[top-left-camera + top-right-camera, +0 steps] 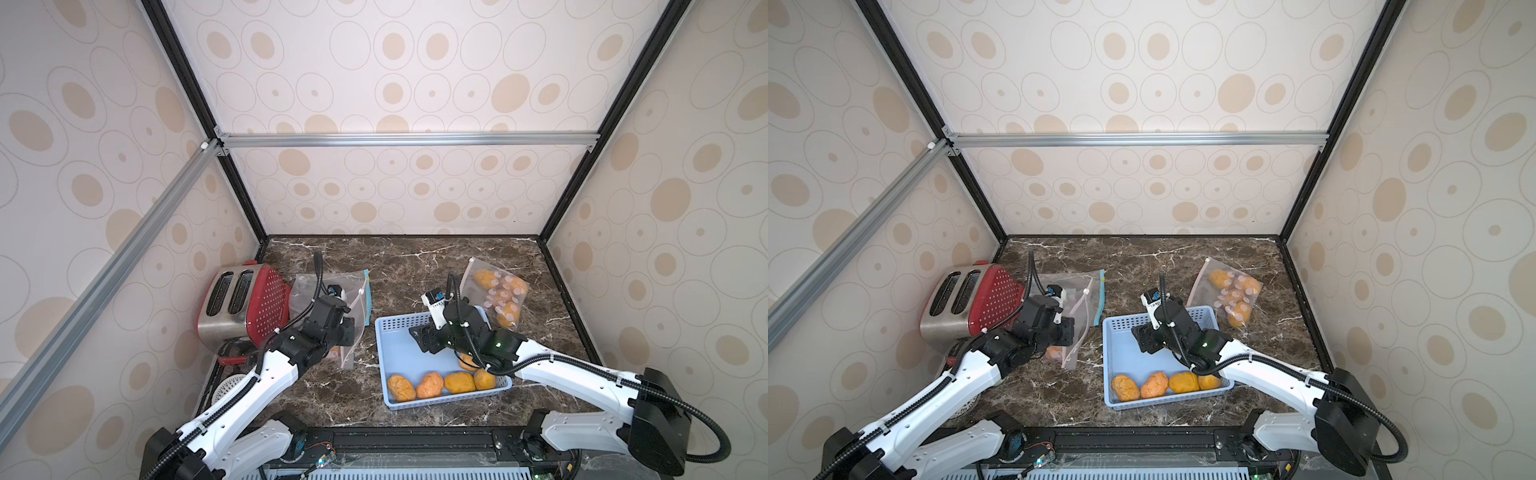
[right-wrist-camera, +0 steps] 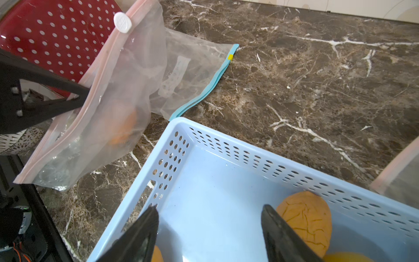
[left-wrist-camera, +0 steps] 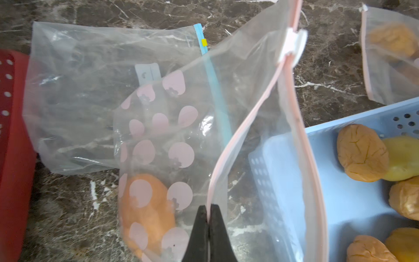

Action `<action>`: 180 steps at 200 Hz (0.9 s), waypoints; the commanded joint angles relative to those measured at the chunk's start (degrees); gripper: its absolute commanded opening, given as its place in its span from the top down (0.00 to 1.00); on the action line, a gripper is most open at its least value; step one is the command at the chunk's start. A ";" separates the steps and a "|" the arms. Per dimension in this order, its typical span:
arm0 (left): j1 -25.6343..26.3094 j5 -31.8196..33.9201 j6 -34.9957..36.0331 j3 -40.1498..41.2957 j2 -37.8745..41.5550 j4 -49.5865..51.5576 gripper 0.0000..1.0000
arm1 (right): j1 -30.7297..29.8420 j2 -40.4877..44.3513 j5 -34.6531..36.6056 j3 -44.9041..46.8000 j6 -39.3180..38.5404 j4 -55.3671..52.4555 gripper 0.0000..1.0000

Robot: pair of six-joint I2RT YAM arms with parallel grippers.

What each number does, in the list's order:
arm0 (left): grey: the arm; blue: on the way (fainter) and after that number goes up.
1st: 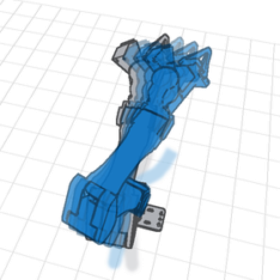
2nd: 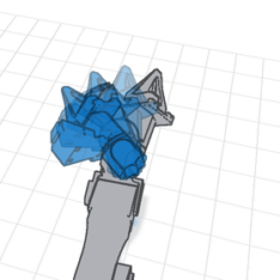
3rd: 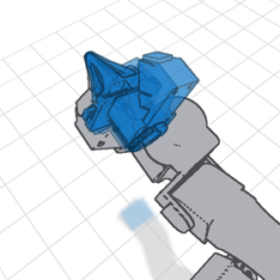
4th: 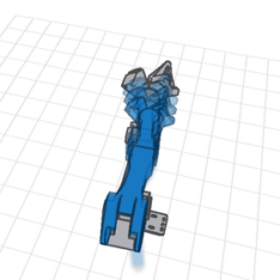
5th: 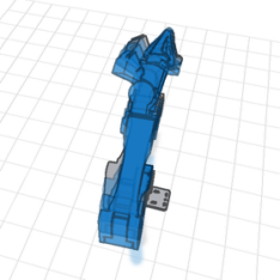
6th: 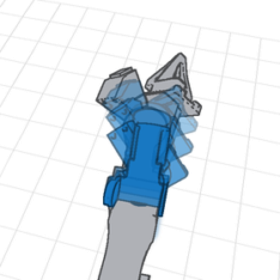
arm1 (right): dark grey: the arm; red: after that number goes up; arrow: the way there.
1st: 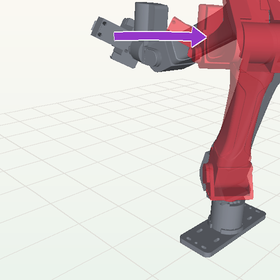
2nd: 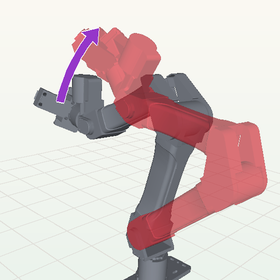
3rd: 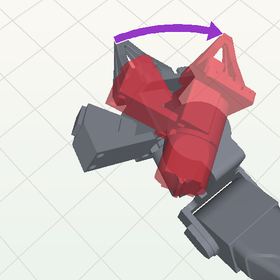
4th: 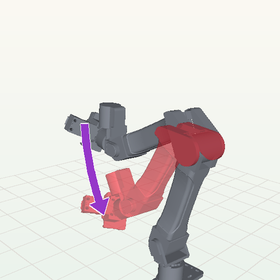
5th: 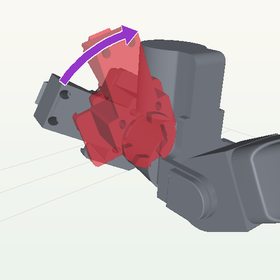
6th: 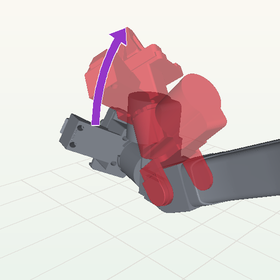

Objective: Put the potatoes into a zipper bag and zip it
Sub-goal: Pick up the potato from the basket.

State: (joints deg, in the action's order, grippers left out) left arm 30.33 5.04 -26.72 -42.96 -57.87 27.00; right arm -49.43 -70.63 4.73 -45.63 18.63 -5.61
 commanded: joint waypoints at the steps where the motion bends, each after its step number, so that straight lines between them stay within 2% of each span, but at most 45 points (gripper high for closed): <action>1: 0.04 -2.84 2.08 -0.22 0.05 -4.07 1.00 | 0.39 -0.89 -1.21 -1.47 1.77 -4.56 0.27; 41: -0.10 -3.44 2.22 2.65 2.81 -4.54 1.00 | 0.39 -2.43 -9.58 -1.48 4.57 -7.84 0.28; 77: -0.14 -3.98 2.37 3.04 2.89 -4.88 1.00 | 0.40 -7.29 -17.12 -3.00 5.97 -9.13 0.29; 136: -0.09 -3.81 2.18 3.30 2.66 -4.75 1.00 | -0.12 -16.01 -32.14 -6.56 0.43 -12.98 0.29; 180: -0.09 -3.98 2.24 3.24 2.10 -4.72 1.00 | -1.54 -19.32 -34.67 -7.12 -2.13 -14.51 0.28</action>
State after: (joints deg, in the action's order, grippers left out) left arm 30.28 1.30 -25.61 -39.70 -55.61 22.81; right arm -50.06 -88.97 -26.28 -51.57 19.09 -17.74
